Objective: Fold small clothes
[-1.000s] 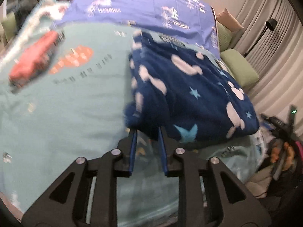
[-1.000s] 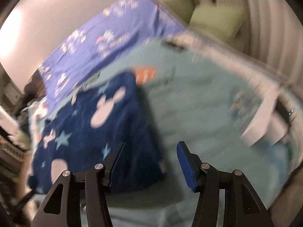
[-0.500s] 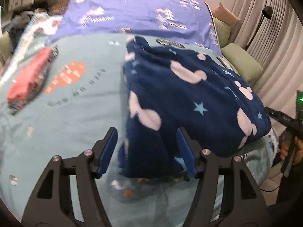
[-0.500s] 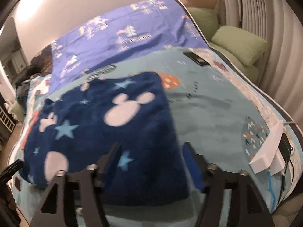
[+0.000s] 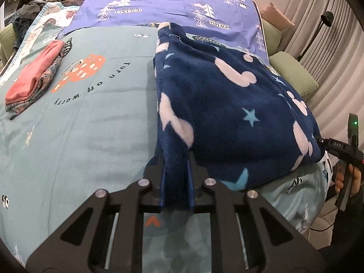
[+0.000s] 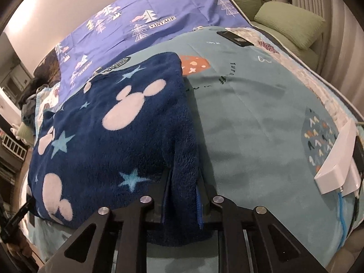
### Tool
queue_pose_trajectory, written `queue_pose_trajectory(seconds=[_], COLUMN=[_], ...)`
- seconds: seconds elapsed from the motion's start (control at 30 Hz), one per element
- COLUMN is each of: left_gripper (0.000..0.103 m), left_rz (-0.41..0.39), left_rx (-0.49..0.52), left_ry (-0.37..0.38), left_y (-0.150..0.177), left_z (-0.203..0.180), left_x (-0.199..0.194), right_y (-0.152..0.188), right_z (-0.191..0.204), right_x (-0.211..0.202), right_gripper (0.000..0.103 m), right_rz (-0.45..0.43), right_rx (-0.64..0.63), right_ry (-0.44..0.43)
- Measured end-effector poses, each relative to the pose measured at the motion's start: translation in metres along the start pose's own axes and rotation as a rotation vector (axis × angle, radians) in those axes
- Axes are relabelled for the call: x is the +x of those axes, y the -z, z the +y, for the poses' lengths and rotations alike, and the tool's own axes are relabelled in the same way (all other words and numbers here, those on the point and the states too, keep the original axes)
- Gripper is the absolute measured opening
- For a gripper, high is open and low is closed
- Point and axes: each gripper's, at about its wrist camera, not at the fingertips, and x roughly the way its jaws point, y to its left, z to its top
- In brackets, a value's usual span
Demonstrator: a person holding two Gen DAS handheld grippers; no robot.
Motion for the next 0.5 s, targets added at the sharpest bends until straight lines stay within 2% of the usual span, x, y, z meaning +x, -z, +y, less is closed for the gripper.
queue_pose_trajectory(seconds=[0.03, 0.13, 0.2, 0.23, 0.3, 0.33, 0.4, 0.5], left_gripper=[0.018, 0.02, 0.028, 0.031, 0.053, 0.057, 0.058, 0.059], left_rz=[0.0, -0.003, -0.007, -0.014, -0.032, -0.046, -0.081, -0.092], left_rx=[0.007, 0.023, 0.025, 0.025, 0.02, 0.017, 0.02, 0.035], left_ry=[-0.001, -0.009, -0.009, -0.006, -0.008, -0.008, -0.002, 0.035], left_y=[-0.001, -0.004, -0.008, -0.011, -0.017, -0.023, -0.045, -0.082], left_z=[-0.001, -0.003, -0.003, -0.002, 0.001, 0.004, 0.01, 0.015], left_x=[-0.001, -0.004, -0.008, -0.01, -0.014, -0.016, -0.015, 0.002], right_y=[-0.005, -0.023, -0.035, -0.042, -0.057, -0.066, -0.087, -0.122], right_z=[-0.001, 0.0, 0.003, 0.006, 0.013, 0.017, 0.021, 0.022], right_x=[-0.004, -0.012, -0.013, -0.012, -0.006, -0.002, 0.012, 0.046], right_gripper=[0.024, 0.034, 0.05, 0.052, 0.054, 0.056, 0.061, 0.062], right_rz=[-0.01, -0.045, -0.055, -0.059, -0.06, -0.056, -0.043, 0.007], right_rx=[0.006, 0.023, 0.018, 0.008, -0.026, -0.042, -0.053, -0.02], right_ry=[-0.009, -0.032, -0.042, -0.042, -0.036, -0.04, -0.07, -0.124])
